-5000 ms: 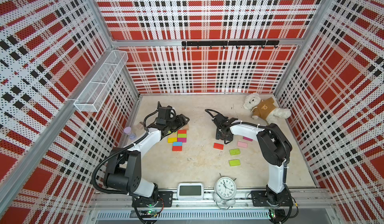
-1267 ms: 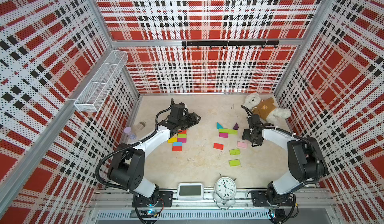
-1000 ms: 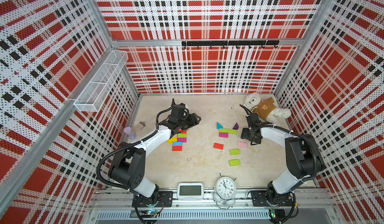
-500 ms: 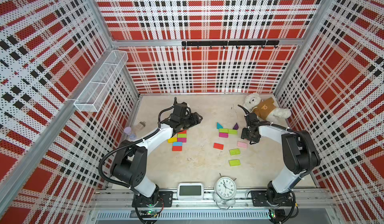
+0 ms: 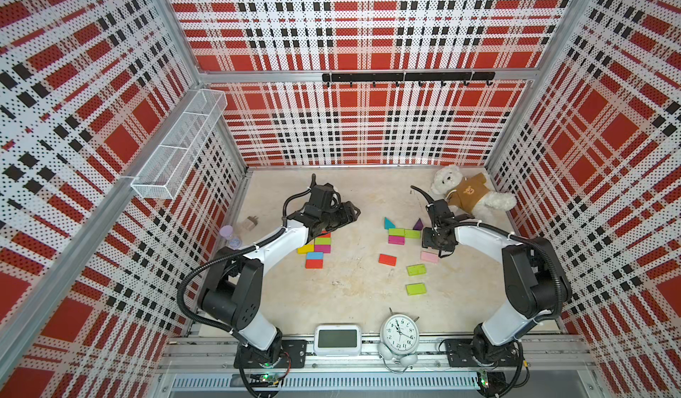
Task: Assemble a carrot with building blocks
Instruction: Pick up the building block from the center of the board, then assemble the building block at the center of the board.
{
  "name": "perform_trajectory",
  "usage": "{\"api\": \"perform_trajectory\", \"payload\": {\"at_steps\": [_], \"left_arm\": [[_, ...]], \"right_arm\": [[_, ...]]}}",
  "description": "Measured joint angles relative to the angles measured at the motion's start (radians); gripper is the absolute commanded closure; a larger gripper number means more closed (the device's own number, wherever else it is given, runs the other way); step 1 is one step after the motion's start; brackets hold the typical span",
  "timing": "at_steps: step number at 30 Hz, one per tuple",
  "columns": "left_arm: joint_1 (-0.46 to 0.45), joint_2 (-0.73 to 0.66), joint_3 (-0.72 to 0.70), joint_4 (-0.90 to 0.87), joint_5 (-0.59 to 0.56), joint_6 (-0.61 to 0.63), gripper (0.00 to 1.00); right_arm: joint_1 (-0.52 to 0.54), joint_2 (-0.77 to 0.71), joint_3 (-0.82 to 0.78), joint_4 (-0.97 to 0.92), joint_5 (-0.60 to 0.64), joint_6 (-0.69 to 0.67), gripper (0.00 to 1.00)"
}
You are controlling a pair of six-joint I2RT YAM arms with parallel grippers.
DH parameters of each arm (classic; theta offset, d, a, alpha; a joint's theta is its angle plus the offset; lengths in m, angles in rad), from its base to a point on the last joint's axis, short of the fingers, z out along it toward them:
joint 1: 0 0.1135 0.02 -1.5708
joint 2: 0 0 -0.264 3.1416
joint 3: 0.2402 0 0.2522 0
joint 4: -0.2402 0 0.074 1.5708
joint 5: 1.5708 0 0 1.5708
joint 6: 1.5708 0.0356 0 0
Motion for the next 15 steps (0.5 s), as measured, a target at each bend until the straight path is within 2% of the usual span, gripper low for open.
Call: {"api": "perform_trajectory", "payload": {"at_steps": [5,15], "left_arm": [[-0.002,0.000,0.000,0.000,-0.001,0.000,0.30],[-0.005,0.000,0.000,0.000,-0.012,0.000,0.30]], "right_arm": [[0.050,0.000,0.021,-0.010,-0.008,0.001,0.44],[0.081,0.010,0.029,0.003,-0.029,0.009,0.44]]}}
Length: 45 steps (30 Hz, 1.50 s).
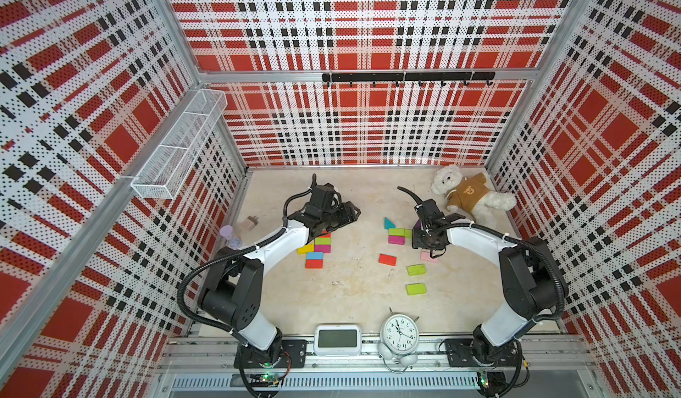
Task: Assemble a carrot with building blocks
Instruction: Assemble the building block at the center of the board.
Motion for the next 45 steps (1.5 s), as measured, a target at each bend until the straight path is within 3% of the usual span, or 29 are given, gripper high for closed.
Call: {"api": "perform_trajectory", "payload": {"at_steps": [22,35,41,45], "left_arm": [[-0.001,0.000,0.000,0.000,-0.003,0.000,0.30],[-0.001,0.000,0.000,0.000,-0.002,0.000,0.30],[-0.002,0.000,0.000,0.000,-0.002,0.000,0.31],[-0.020,0.004,0.002,-0.001,-0.006,0.008,0.37]], "right_arm": [[0.032,0.085,0.038,0.027,-0.023,0.022,0.41],[0.035,0.098,0.052,0.034,-0.023,0.028,0.25],[0.035,0.093,0.052,0.031,-0.018,0.031,0.26],[0.035,0.048,0.052,0.016,-0.011,0.030,0.33]]}}
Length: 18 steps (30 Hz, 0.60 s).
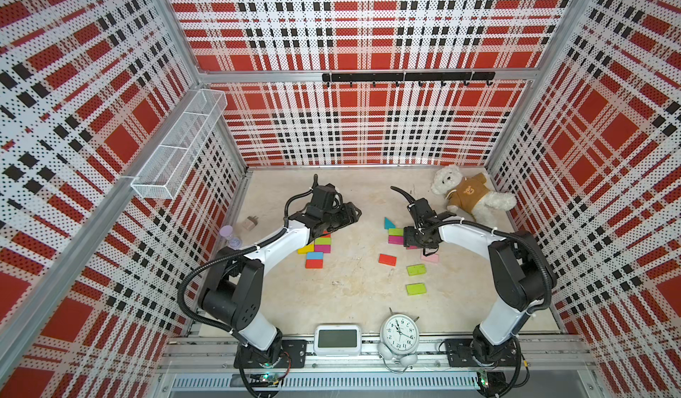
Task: Assemble a carrot with building blocks
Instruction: Assemble the building block at the center of the board.
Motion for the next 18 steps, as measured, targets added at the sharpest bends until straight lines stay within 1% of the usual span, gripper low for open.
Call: {"api": "perform_trajectory", "payload": {"at_steps": [2,5,6,9,10,14,18], "left_arm": [[-0.019,0.011,0.012,-0.010,-0.001,0.006,0.42],[-0.050,0.035,0.034,-0.012,-0.001,0.013,0.48],[-0.061,0.043,0.039,-0.012,-0.002,0.014,0.50],[-0.097,0.066,0.042,-0.013,-0.021,0.018,0.52],[-0.109,0.076,0.044,-0.013,-0.027,0.019,0.53],[-0.141,0.114,0.046,-0.013,-0.040,0.018,0.56],[-0.151,0.138,0.047,0.000,-0.045,0.010,0.56]], "right_arm": [[0.000,-0.039,0.000,-0.004,0.000,-0.003,0.38],[0.000,-0.089,-0.003,-0.005,-0.005,-0.008,0.51],[0.000,-0.100,-0.008,-0.002,-0.009,-0.010,0.54],[0.000,-0.110,-0.032,0.007,-0.029,-0.010,0.70],[0.000,-0.110,-0.045,0.012,-0.039,-0.008,0.74],[0.000,-0.107,-0.091,0.020,-0.080,-0.011,0.78],[0.000,-0.099,-0.117,0.041,-0.115,-0.008,0.78]]}}
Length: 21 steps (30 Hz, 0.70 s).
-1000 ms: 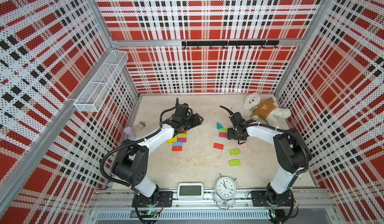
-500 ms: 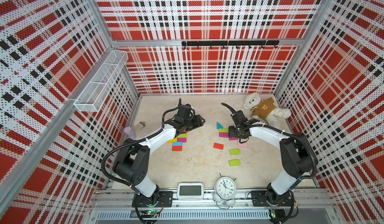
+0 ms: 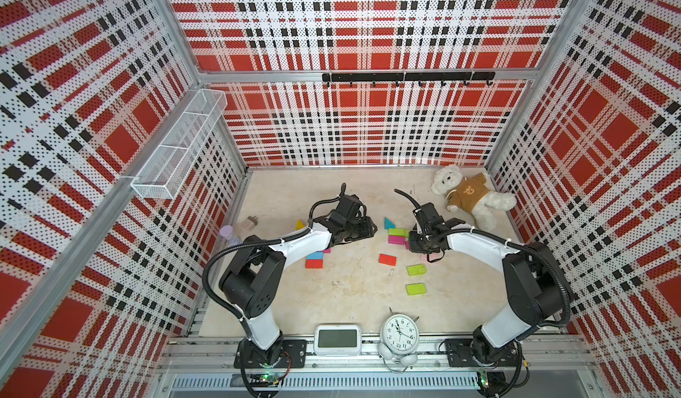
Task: Assemble a carrot with building blocks
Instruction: Assemble the building block at the center of the board.
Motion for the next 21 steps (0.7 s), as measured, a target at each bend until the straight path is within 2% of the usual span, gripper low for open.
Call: {"api": "perform_trajectory", "payload": {"at_steps": [21], "left_arm": [[0.000,0.037,0.016,0.054,0.001,-0.023,0.57]], "right_arm": [[0.001,0.100,0.001,0.048,-0.016,0.008,0.76]]}}
